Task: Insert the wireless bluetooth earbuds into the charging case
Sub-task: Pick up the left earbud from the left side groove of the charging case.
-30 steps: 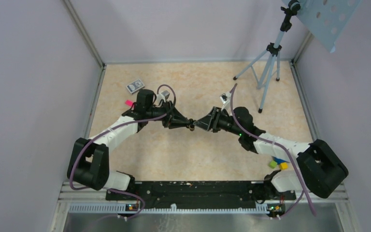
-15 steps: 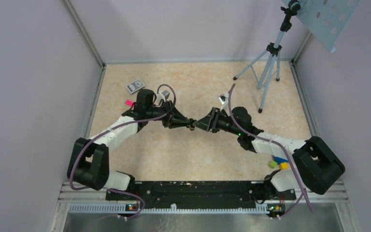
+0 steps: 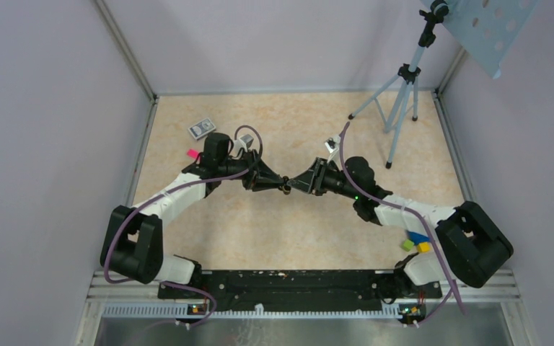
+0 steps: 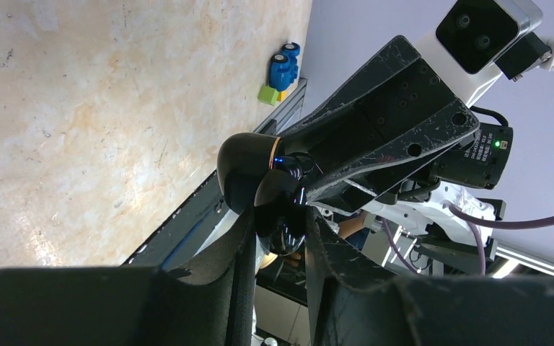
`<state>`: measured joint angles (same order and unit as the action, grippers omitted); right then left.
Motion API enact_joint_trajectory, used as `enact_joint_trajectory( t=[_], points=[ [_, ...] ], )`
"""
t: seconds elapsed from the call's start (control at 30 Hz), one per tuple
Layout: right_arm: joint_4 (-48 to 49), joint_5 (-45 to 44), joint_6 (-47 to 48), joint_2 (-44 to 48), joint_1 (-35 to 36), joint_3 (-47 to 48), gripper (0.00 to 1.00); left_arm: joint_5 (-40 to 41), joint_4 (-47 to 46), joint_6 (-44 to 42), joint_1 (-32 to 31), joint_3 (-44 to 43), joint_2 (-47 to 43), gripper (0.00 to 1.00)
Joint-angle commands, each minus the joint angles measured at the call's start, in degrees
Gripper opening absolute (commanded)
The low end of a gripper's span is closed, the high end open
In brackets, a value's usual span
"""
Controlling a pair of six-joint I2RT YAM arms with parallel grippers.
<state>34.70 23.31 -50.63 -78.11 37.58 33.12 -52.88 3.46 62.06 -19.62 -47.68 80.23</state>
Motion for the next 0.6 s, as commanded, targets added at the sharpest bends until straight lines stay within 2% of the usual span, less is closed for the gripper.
enact_joint_trajectory(
  t=[0.0,0.3,0.4,0.57],
  points=[
    [2.3,0.0,1.0,0.5,-0.8,2.8,0.31,-0.8,-2.6,0.3,-0.2,-1.0,-0.9,0.00],
    [1.6,-0.3,1.1,2.5,-0.8,2.6,0.18,-0.8,-2.4,0.0,-0.1,-0.8,-1.3,0.00],
    [-2.2,-0.9,3.5,5.1,-0.8,3.1,0.11,-0.5,-1.5,-1.0,-0.1,-1.5,-1.4,0.00],
    [-11.2,-2.5,9.4,10.0,-0.8,4.6,0.08,0.4,2.0,-3.7,-0.1,-3.8,-0.5,0.00]
  ],
)
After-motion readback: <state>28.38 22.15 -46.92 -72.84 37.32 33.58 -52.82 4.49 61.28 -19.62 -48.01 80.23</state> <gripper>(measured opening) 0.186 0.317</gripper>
